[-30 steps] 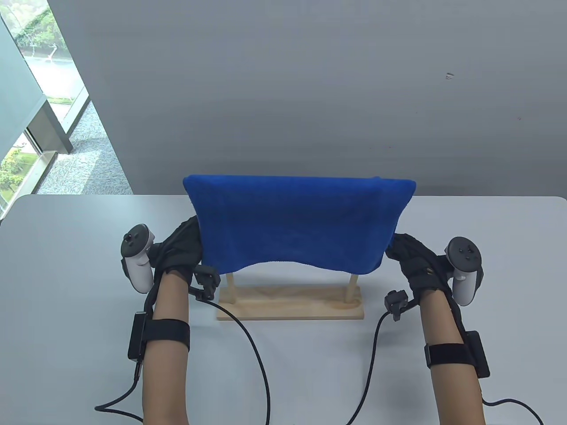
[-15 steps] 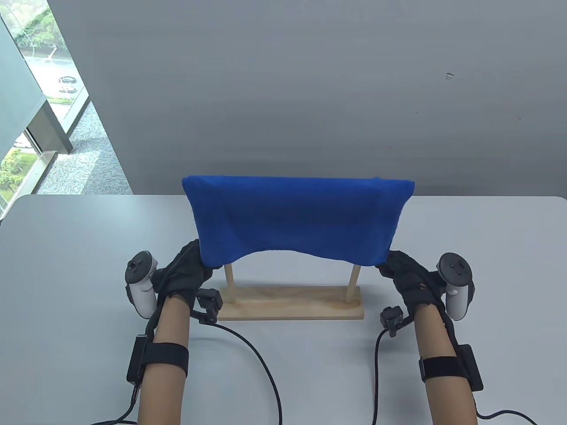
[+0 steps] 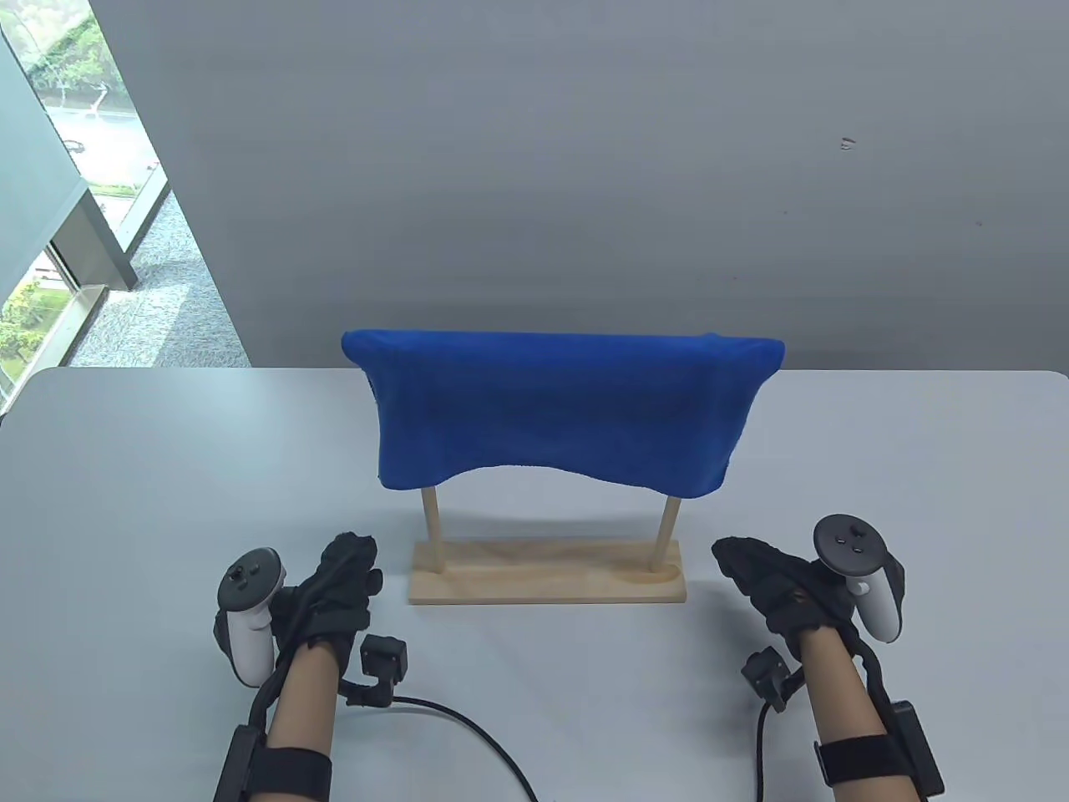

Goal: Drape square towel over desktop hanging rack bar

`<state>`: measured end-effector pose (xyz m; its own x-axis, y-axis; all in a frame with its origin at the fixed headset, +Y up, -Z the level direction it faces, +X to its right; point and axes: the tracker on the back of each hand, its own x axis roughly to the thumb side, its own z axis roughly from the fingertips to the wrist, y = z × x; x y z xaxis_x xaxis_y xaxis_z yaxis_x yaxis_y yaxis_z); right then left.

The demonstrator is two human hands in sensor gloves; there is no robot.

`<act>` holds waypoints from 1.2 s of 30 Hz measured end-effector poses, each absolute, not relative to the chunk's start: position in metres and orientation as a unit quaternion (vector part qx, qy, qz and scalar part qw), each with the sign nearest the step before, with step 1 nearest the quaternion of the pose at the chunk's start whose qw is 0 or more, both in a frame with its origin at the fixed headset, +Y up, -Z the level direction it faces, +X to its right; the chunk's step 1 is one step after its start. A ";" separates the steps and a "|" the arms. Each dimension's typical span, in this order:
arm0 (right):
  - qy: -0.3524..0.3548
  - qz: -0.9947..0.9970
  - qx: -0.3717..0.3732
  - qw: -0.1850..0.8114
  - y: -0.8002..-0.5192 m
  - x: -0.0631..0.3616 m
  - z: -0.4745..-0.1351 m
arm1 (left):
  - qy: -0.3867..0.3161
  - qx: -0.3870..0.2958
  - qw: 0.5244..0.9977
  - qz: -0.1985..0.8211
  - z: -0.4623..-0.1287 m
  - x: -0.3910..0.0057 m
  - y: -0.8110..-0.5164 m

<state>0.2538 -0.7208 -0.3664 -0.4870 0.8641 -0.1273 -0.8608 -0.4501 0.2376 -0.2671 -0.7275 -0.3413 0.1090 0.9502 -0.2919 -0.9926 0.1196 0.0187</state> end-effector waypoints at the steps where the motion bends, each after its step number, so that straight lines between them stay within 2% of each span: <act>1: 0.133 0.867 0.020 0.480 -0.716 0.248 -0.357 | 0.106 -0.082 0.748 0.650 -0.333 -0.260 -0.725; 4: 0.118 0.907 0.055 0.401 -0.702 0.230 -0.329 | 0.052 -0.084 0.789 0.607 -0.312 -0.238 -0.715; 6: 0.075 0.937 0.057 0.336 -0.692 0.217 -0.306 | 0.011 -0.098 0.830 0.549 -0.296 -0.220 -0.706; 8: -0.010 0.961 0.093 0.259 -0.682 0.203 -0.281 | -0.029 -0.077 0.893 0.443 -0.277 -0.197 -0.695; 10: -0.054 0.968 0.137 0.203 -0.678 0.188 -0.258 | -0.087 -0.064 0.945 0.308 -0.258 -0.174 -0.686; 12: -0.082 0.968 0.179 0.153 -0.679 0.175 -0.241 | -0.123 -0.061 0.971 0.198 -0.243 -0.153 -0.685; 16: -0.084 0.963 0.254 0.045 -0.693 0.154 -0.231 | -0.180 0.003 0.984 0.012 -0.228 -0.121 -0.705; 20: -0.034 0.960 0.279 -0.001 -0.703 0.151 -0.235 | -0.211 -0.027 0.968 -0.132 -0.228 -0.112 -0.720; 25: -0.006 0.960 0.276 0.038 -0.707 0.161 -0.239 | -0.218 -0.061 0.968 -0.105 -0.233 -0.117 -0.726; 36: 0.025 0.956 0.285 0.059 -0.709 0.160 -0.242 | -0.214 -0.066 0.971 -0.084 -0.233 -0.121 -0.725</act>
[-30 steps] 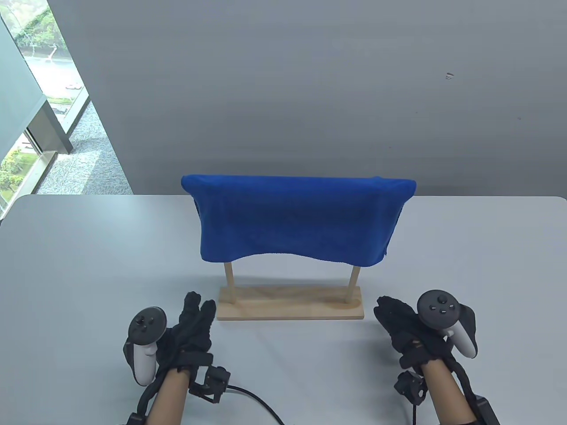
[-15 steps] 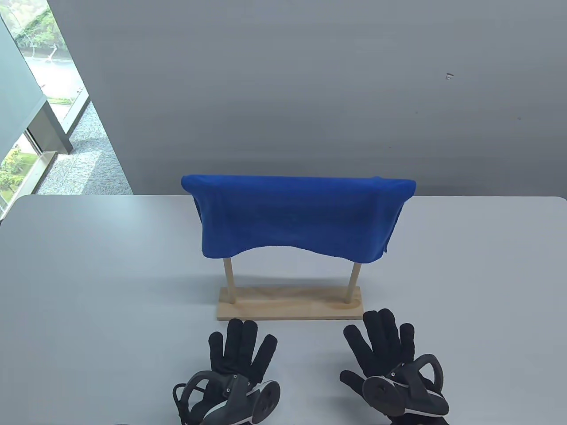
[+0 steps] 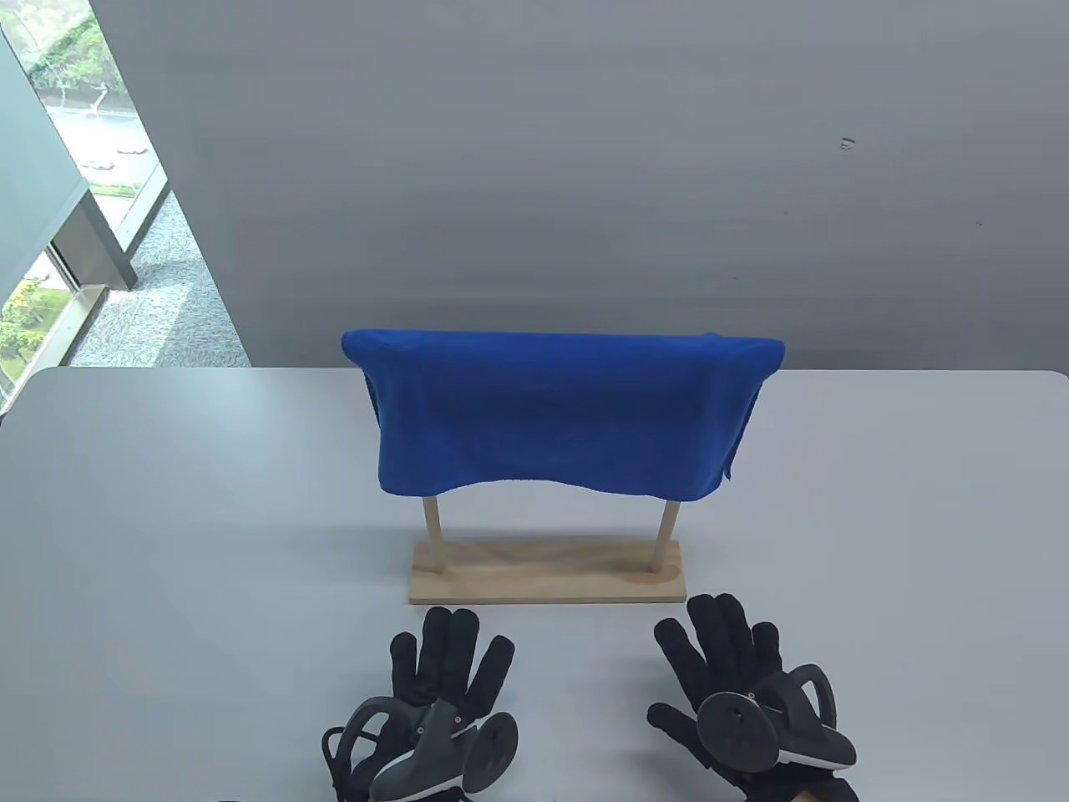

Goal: Drape square towel over desktop hanging rack bar

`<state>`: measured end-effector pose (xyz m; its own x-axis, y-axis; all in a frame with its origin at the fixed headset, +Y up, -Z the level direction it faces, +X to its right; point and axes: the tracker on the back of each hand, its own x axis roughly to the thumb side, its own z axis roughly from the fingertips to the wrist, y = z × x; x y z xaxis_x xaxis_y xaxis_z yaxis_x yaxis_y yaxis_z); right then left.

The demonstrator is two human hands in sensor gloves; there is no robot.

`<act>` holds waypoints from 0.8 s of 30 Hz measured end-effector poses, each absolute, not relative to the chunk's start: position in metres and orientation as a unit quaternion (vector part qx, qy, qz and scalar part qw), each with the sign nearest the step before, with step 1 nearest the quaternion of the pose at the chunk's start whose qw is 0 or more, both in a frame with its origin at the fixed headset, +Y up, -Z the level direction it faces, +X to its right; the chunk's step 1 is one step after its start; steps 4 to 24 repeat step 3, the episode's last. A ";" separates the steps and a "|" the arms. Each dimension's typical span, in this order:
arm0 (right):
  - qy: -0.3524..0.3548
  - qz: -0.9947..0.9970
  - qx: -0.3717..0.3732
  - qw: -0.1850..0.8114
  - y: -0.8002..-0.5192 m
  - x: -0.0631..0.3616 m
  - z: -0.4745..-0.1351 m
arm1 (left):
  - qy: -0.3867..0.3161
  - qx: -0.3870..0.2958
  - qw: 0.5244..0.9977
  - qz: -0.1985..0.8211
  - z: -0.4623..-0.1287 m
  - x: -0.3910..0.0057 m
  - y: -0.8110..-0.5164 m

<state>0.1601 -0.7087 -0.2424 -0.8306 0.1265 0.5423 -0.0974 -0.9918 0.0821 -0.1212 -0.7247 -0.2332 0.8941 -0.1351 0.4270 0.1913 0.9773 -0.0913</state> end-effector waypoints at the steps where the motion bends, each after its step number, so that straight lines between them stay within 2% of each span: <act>1: 0.027 0.956 0.285 0.058 -0.709 0.160 -0.242 | -0.214 -0.068 0.971 -0.084 -0.233 -0.121 -0.725; 24: 0.030 0.957 0.283 0.059 -0.709 0.160 -0.242 | -0.212 -0.073 0.971 -0.082 -0.233 -0.122 -0.725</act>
